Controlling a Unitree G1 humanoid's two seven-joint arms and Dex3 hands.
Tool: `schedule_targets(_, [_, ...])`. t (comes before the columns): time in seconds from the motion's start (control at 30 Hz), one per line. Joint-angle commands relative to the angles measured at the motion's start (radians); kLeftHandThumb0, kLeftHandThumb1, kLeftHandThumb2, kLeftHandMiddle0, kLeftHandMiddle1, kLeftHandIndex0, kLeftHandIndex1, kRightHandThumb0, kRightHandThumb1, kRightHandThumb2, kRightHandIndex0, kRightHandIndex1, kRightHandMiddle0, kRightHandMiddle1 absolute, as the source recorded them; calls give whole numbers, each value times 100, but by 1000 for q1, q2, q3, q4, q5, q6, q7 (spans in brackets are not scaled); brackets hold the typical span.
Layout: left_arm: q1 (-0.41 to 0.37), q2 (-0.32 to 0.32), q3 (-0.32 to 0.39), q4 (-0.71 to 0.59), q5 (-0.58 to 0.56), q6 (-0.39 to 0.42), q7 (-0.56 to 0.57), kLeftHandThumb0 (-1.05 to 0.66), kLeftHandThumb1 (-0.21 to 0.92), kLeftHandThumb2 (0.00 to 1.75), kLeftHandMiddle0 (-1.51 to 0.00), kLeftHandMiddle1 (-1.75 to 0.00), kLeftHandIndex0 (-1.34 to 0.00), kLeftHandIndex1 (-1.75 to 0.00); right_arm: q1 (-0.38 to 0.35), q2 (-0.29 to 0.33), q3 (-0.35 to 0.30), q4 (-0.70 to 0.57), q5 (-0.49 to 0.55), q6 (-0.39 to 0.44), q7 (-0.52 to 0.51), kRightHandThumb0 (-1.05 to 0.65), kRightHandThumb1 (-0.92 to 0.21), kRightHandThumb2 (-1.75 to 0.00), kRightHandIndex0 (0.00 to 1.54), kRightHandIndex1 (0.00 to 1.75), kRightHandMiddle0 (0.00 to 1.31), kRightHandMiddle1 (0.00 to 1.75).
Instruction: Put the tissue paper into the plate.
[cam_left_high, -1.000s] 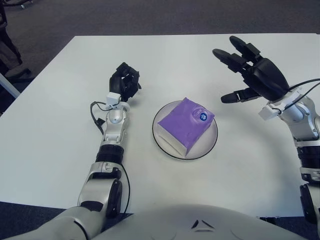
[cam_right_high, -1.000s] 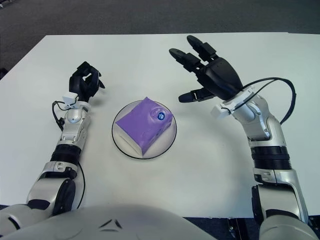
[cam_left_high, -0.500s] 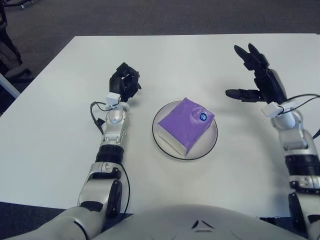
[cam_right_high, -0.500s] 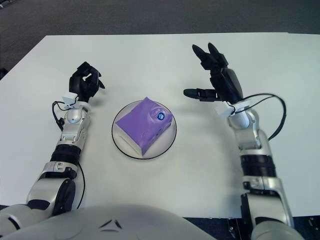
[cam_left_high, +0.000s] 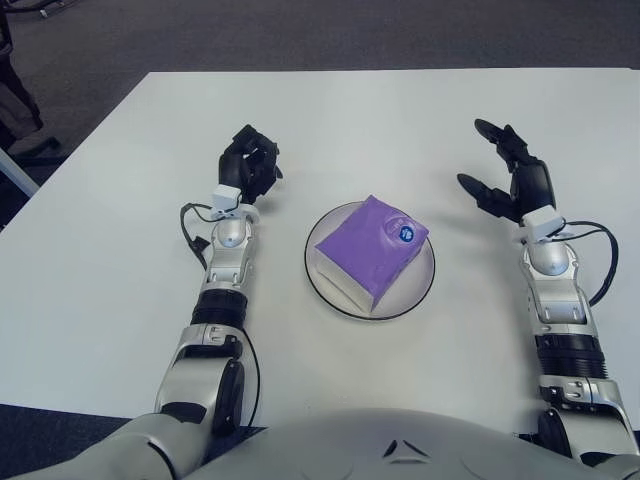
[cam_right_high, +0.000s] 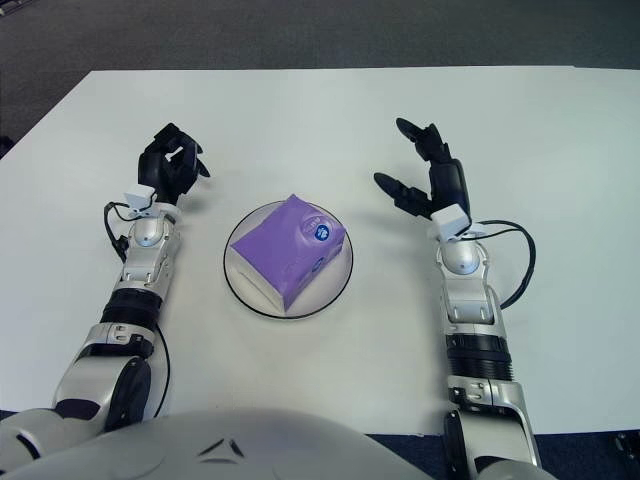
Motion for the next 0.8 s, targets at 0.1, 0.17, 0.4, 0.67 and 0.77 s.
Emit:
schedule_targets(0.1, [155, -33, -8, 63, 5, 4, 3, -33, 92, 42, -92, -175, -71, -175, 12, 90, -26, -32, 145, 115, 9, 13, -92, -21, 62, 97, 38, 80])
schedule_targets(0.17, [157, -33, -9, 60, 5, 4, 2, -33, 92, 42, -92, -175, -71, -175, 15, 98, -29, -39, 170, 138, 9, 26, -92, -22, 56, 122, 38, 85])
schedule_targets(0.4, [160, -32, -11, 56, 5, 3, 1, -32, 92, 42, -93, -175, -71, -175, 20, 109, -38, -78, 239, 245, -7, 3, -92, -25, 58, 128, 32, 140])
schedule_targets(0.67, [162, -33, -13, 56, 6, 1, 2, -32, 92, 42, -93, -175, -72, -175, 13, 116, -42, -66, 262, 278, -28, 0, -92, -26, 57, 128, 31, 147])
schedule_targets(0.77, [163, -32, -13, 55, 6, 0, 1, -32, 92, 42, -93, -175, -72, -175, 7, 118, -43, -51, 266, 273, -31, 0, -92, -26, 57, 127, 32, 148])
